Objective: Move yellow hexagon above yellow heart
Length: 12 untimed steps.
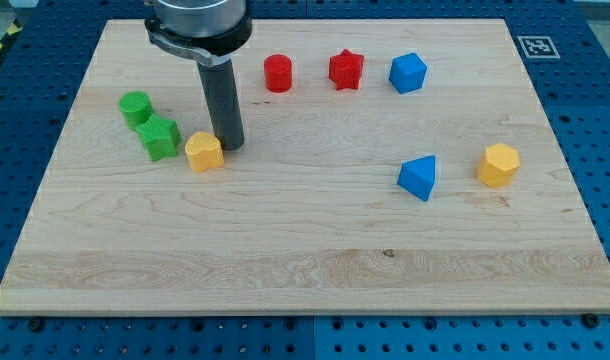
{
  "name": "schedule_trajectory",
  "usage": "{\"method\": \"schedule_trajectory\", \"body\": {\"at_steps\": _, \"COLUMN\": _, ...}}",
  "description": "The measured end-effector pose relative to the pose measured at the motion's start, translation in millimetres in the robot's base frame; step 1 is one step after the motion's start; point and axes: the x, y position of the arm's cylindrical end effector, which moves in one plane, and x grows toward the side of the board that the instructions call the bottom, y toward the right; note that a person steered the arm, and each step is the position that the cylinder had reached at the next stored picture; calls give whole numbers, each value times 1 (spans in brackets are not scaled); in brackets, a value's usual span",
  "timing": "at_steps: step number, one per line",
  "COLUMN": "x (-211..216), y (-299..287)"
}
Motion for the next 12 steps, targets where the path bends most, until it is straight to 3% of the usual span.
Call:
{"method": "schedule_trajectory", "body": {"at_steps": 1, "x": -5, "y": 17}}
{"method": "schedule_trajectory", "body": {"at_steps": 2, "x": -17, "y": 78}}
{"method": "schedule_trajectory", "body": {"at_steps": 5, "x": -20, "y": 309}}
{"method": "schedule_trajectory", "body": {"at_steps": 6, "x": 13, "y": 387}}
{"method": "schedule_trajectory", "body": {"at_steps": 7, "x": 54, "y": 405}}
{"method": "schedule_trajectory", "body": {"at_steps": 8, "x": 54, "y": 405}}
{"method": "schedule_trajectory", "body": {"at_steps": 10, "x": 56, "y": 351}}
{"method": "schedule_trajectory", "body": {"at_steps": 12, "x": 40, "y": 344}}
